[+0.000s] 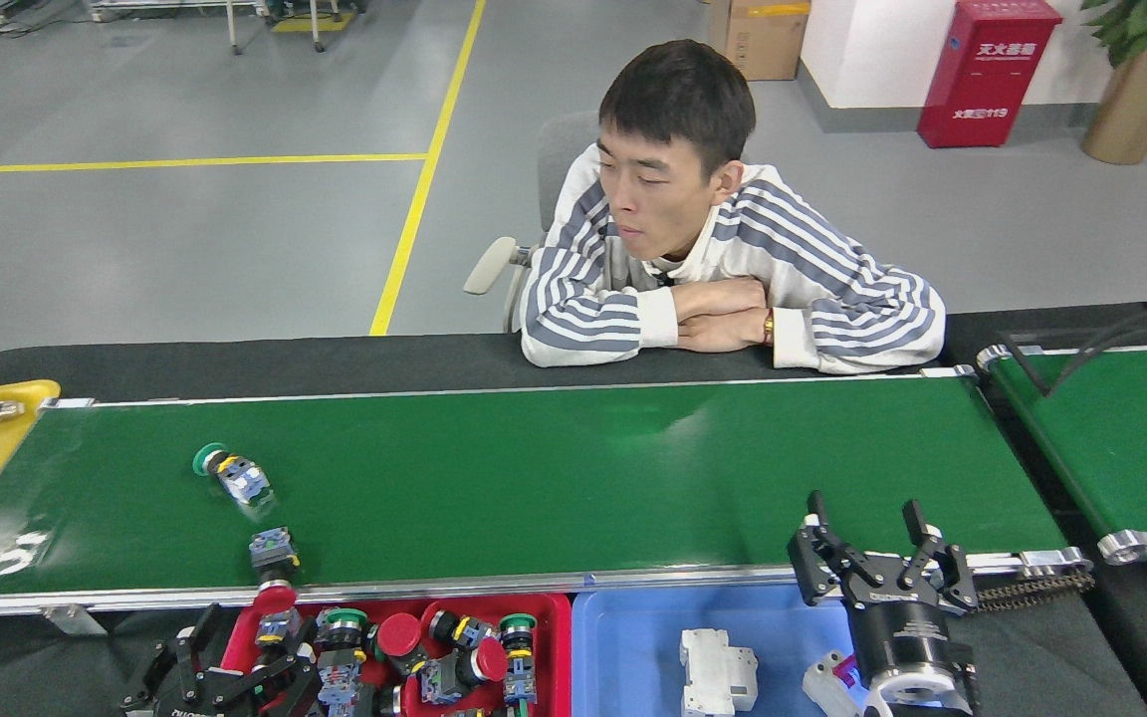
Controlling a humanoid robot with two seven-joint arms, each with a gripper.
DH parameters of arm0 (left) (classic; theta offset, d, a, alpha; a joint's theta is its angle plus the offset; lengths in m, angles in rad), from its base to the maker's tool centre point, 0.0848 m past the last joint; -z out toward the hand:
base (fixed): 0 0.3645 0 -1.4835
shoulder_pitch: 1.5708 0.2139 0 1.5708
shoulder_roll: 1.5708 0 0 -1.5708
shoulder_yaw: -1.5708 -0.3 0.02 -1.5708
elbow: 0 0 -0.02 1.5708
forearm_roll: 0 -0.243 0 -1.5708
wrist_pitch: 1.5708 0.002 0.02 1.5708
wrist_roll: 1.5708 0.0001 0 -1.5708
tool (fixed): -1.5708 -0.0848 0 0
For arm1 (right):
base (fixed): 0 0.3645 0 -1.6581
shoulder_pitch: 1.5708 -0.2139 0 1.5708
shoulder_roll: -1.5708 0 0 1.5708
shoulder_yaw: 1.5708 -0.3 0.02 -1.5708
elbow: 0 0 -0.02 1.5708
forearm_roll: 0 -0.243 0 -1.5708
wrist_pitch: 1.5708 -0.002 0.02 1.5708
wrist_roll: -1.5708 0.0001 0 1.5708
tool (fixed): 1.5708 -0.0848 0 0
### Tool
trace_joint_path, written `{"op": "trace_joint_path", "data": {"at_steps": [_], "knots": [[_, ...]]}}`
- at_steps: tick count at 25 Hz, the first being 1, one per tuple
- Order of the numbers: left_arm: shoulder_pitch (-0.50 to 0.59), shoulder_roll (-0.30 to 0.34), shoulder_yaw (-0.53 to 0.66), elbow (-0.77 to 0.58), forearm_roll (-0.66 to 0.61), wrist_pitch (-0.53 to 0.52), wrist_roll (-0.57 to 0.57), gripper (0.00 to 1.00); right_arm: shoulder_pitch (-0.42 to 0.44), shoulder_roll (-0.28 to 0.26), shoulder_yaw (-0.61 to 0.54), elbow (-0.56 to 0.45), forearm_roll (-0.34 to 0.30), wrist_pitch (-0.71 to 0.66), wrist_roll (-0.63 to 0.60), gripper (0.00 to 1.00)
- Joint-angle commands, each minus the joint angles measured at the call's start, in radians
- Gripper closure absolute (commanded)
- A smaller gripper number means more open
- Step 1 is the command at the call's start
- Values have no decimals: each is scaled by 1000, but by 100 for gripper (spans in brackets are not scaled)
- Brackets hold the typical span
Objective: Pick switch part from conveyor to tray
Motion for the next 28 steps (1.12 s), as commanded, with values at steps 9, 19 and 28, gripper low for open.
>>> {"op": "trace_joint_path", "data": {"at_steps": [9,19,28], "knots": [[-119,45,29,119,-3,120,2,5,-3,-29,-4,-7,-1,3,-11,0],[-180,84,16,206,7,149,12,71,9,-49,5,-7,4,-4,-11,0],[-12,62,-31,-47,79,-253,14,71,89,-87,8,-33,5,-29,-9,0]]}}
